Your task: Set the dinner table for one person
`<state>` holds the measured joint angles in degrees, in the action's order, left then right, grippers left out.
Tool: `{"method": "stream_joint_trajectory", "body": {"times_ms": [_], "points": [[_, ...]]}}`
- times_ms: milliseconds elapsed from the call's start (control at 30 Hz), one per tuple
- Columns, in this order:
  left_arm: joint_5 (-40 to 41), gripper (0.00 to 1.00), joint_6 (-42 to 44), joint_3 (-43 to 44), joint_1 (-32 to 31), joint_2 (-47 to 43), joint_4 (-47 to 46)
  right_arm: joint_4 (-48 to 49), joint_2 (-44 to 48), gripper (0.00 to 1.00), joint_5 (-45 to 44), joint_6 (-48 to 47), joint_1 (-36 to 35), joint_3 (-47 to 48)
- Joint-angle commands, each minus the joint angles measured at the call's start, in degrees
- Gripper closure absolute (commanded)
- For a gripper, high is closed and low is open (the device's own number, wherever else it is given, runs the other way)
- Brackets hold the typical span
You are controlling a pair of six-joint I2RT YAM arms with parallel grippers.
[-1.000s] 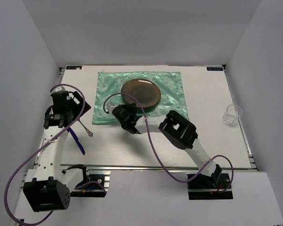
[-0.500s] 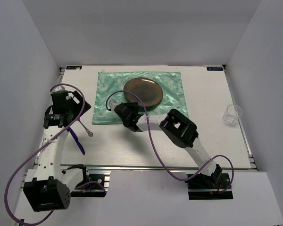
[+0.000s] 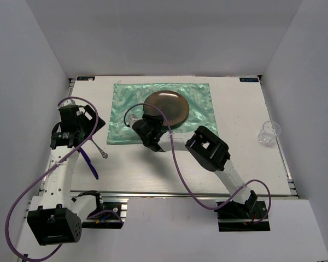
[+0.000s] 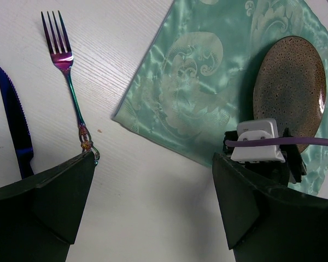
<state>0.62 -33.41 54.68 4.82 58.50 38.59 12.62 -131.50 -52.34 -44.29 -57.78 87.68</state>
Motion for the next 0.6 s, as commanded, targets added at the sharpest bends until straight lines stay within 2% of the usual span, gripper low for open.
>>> {"method": "stream_joint_trajectory", "body": {"times_ms": [0, 33, 367, 400, 500, 567], "points": [[-0.54, 0.02, 0.63, -0.36, 0.37, -0.58, -0.36, -0.58, 5.73, 0.40, -1.10, 3.95, -0.41, 4.16], [-0.54, 0.02, 0.63, -0.36, 0.37, -0.58, -0.53, -1.19, 5.90, 0.27, -0.93, 5.34, -0.32, 4.43], [-2.20, 0.02, 0.63, -0.53, 0.37, -0.58, -0.62, -12.53, 7.66, 0.20, 6.36, 16.07, -0.75, 11.19], [-2.03, 0.02, 0.63, -0.53, 0.37, -0.67, -0.45, -15.93, 7.84, 0.19, 7.33, 17.12, -0.67, 11.89], [-1.50, 0.02, 0.45, -0.27, 0.37, -0.58, -0.01, -20.95, 9.42, 0.17, 12.51, 22.31, -0.41, 14.27], [-1.50, 0.02, 0.36, -0.27, 0.89, -0.58, 0.08, -21.68, 11.70, 0.11, 16.99, 24.85, -0.14, 13.75]]}}
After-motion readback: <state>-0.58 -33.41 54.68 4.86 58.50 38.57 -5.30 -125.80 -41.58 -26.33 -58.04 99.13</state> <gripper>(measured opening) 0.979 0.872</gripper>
